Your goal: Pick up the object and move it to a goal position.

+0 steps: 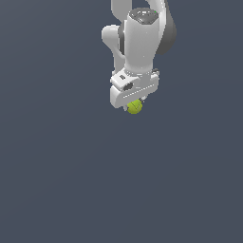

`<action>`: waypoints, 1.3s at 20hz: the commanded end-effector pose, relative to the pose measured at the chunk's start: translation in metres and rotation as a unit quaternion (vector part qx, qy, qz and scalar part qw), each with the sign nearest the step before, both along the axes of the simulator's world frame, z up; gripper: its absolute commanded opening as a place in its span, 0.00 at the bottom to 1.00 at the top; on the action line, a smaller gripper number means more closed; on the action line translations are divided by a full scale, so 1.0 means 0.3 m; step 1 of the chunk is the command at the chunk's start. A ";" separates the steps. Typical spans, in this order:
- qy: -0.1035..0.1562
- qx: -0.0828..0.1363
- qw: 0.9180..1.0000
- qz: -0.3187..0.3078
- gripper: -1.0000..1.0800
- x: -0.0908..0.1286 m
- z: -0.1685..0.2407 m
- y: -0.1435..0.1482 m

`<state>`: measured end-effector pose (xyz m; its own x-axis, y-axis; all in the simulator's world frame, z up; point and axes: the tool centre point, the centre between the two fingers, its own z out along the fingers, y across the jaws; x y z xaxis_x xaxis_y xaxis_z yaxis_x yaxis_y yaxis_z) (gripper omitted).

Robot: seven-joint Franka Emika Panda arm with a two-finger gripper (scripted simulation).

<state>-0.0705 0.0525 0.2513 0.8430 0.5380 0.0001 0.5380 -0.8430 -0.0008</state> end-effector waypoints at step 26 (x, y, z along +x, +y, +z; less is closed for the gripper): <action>0.000 0.000 1.000 -0.001 0.00 0.033 0.748 0.058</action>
